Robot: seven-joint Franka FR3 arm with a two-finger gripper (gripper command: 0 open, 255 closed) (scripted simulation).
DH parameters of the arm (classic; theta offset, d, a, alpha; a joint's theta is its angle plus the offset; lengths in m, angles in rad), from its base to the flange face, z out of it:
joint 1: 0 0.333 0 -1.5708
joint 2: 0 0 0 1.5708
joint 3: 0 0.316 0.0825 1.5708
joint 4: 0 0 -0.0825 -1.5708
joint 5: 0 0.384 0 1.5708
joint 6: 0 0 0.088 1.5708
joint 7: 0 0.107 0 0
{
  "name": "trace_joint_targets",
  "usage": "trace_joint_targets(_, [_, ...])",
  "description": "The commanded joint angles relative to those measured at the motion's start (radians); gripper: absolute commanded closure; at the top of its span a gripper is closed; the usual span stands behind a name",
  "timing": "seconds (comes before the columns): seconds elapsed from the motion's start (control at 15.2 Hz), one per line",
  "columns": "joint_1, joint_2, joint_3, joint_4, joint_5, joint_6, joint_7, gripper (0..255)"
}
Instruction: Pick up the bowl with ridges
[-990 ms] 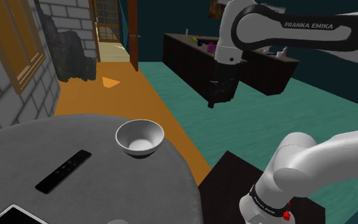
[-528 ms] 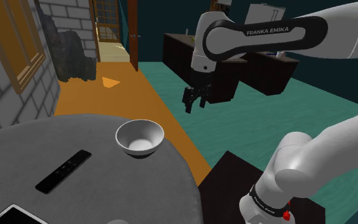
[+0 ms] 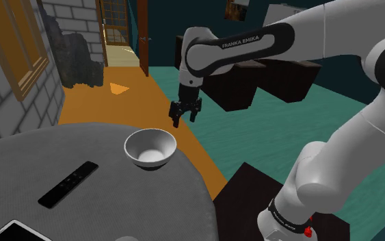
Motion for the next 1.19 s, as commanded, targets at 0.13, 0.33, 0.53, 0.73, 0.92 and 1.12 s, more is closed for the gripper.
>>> trace_joint_targets(0.13, [0.018, 0.138, 0.018, 0.09, 0.024, 0.06, 0.013, 0])
trace_joint_targets(0.33, [0.023, 0.183, 0.024, 0.098, 0.031, 0.099, 0.012, 0])
trace_joint_targets(0.53, [0.023, 0.199, 0.024, 0.075, 0.034, 0.139, 0.006, 0])
trace_joint_targets(0.73, [0.024, 0.214, 0.025, 0.056, 0.036, 0.172, 0.001, 0])
trace_joint_targets(0.92, [0.024, 0.214, 0.025, 0.055, 0.037, 0.173, 0.001, 255])
trace_joint_targets(1.12, [0.024, 0.213, 0.025, 0.054, 0.037, 0.173, 0.001, 255])
